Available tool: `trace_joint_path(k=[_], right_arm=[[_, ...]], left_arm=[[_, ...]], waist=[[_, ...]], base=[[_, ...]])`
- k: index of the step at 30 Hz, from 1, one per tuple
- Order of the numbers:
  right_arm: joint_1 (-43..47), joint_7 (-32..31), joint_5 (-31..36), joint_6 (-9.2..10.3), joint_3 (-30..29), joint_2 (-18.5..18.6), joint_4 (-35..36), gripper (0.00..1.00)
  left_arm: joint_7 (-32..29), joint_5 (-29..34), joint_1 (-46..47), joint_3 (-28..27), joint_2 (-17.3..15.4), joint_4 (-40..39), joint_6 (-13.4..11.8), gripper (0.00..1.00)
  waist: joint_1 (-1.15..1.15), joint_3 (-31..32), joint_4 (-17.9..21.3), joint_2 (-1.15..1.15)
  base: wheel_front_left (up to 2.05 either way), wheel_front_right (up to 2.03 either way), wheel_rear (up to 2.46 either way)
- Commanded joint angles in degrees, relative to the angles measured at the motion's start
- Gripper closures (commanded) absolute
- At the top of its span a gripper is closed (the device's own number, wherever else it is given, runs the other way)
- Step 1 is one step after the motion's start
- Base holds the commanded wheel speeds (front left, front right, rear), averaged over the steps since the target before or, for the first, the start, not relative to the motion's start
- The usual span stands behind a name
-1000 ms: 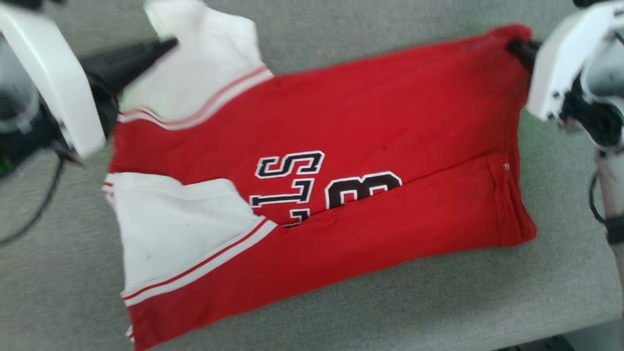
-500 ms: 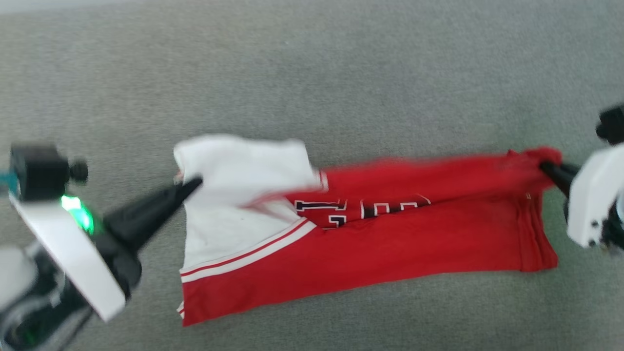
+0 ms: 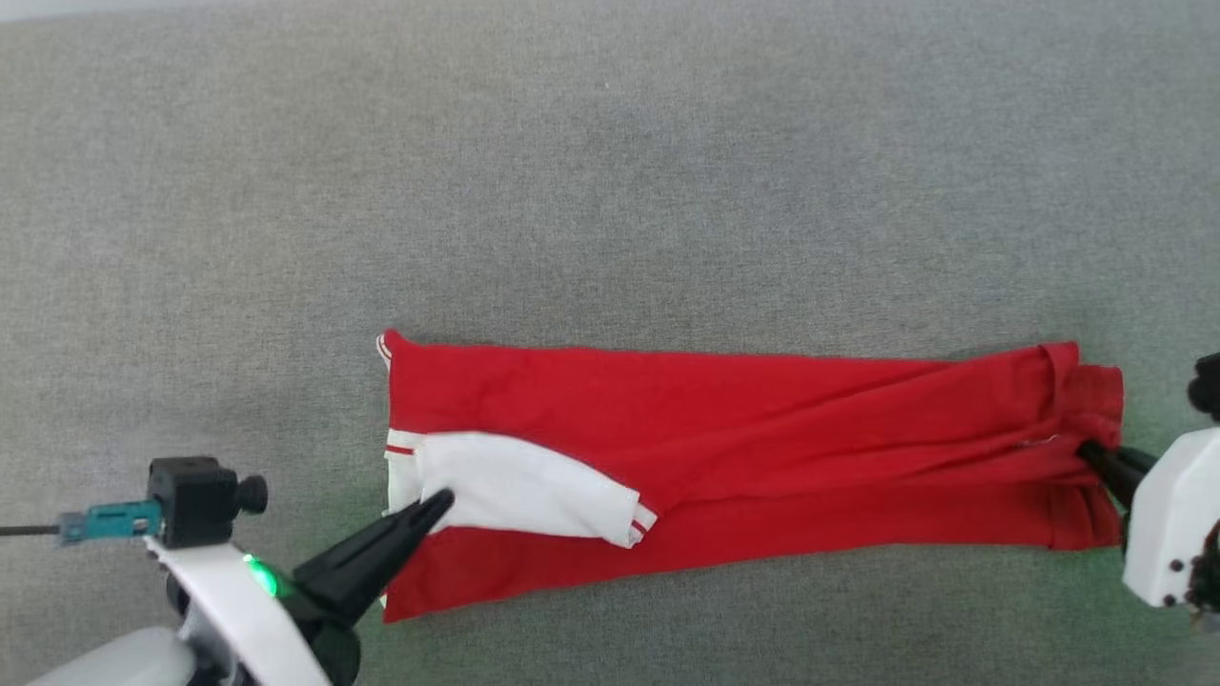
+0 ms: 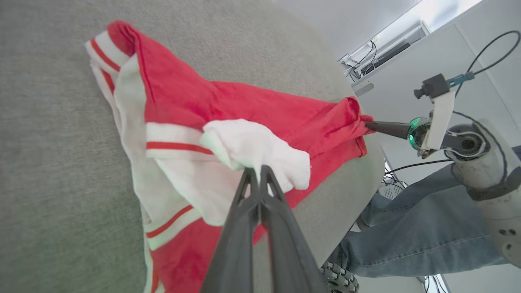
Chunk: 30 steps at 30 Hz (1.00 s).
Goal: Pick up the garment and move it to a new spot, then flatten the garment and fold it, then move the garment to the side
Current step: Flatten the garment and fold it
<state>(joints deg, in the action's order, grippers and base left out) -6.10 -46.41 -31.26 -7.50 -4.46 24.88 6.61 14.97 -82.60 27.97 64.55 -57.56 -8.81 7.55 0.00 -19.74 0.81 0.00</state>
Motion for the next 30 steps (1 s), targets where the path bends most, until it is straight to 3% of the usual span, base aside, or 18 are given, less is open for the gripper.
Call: trace_joint_path(k=[1, 3, 9, 10, 12, 13, 14, 16, 17, 20, 25, 30], right_arm=[[0.2, 0.7, 0.5, 0.03, 0.3, -0.5, -1.0, 1.00], [-1.0, 2.1, 0.5, 0.03, 0.7, -1.8, -2.8, 1.00], [-4.0, 5.4, 1.3, 0.03, 3.3, -3.1, -7.5, 1.00], [-4.3, 5.9, 1.4, 0.03, 3.5, -3.0, -7.7, 0.89], [-4.6, 6.8, 1.2, 0.03, 3.8, -2.5, -7.7, 0.52], [-4.6, 6.9, 1.1, 0.03, 3.5, -2.2, -7.4, 0.05], [-4.4, 7.1, 0.8, 0.03, 3.1, -1.9, -7.1, 0.00], [-3.6, 6.6, 0.3, 0.03, 2.2, -1.3, -6.3, 0.00], [-3.1, 6.2, 0.2, 0.03, 1.4, -1.0, -5.8, 0.00], [-1.5, 4.6, -0.2, 0.03, -1.5, -0.2, -5.0, 0.00], [0.5, 1.1, -1.7, 0.03, -5.7, -1.2, -7.0, 0.00], [-0.3, 0.0, -2.2, 0.03, -6.7, -2.4, -10.9, 0.00]], left_arm=[[0.3, -0.2, -0.7, -1.1, 0.8, 1.1, -0.1, 1.00], [0.2, -0.4, -1.6, -2.5, 3.1, 3.3, -0.1, 1.00], [0.3, 3.2, -2.3, -3.3, 6.1, 8.4, -0.1, 1.00], [0.3, 3.5, -2.4, -3.4, 6.3, 8.6, -0.1, 1.00], [0.3, 3.9, -2.8, -4.6, 6.8, 8.8, -0.1, 1.00], [0.3, 4.3, -3.2, -5.3, 6.9, 8.8, -0.1, 0.77], [0.3, 4.7, -3.7, -6.1, 7.1, 8.8, -0.1, 0.71], [0.3, 6.3, -5.0, -8.1, 7.3, 9.1, -0.1, 0.52], [0.3, 7.2, -5.8, -9.2, 7.6, 9.3, -0.1, 0.33], [0.3, 10.4, -8.5, -14.3, 8.7, 11.5, -0.1, 0.01], [0.3, 16.9, -13.4, -22.1, 15.4, 15.1, -0.1, 0.00], [0.3, 20.9, -16.8, -26.6, 20.7, 16.6, -0.1, 0.00]], waist=[[0.00, -0.4, -0.2, 0.00], [0.00, -0.8, -0.2, 0.00], [0.00, -1.4, 0.2, 0.00], [0.00, -1.3, 0.3, 0.00], [0.00, -1.1, 0.3, 0.00], [0.00, -0.8, 0.3, 0.00], [0.00, -0.5, 0.2, 0.00], [0.00, 0.2, -0.1, 0.00], [0.00, 0.6, -0.2, 0.00], [0.00, 1.5, -1.2, 0.00], [0.00, 3.2, -3.3, 0.00], [0.00, 4.4, -5.1, 0.00]], base=[[0.00, 0.00, 0.00], [0.00, 0.00, 0.00], [0.00, 0.00, 0.00], [0.00, 0.00, 0.00], [0.00, 0.00, 0.00], [0.00, 0.00, 0.00], [0.00, 0.00, 0.00], [0.00, 0.00, 0.00], [0.00, 0.00, 0.00], [0.00, 0.00, 0.00], [0.00, 0.00, 0.00], [0.00, 0.00, 0.00]])
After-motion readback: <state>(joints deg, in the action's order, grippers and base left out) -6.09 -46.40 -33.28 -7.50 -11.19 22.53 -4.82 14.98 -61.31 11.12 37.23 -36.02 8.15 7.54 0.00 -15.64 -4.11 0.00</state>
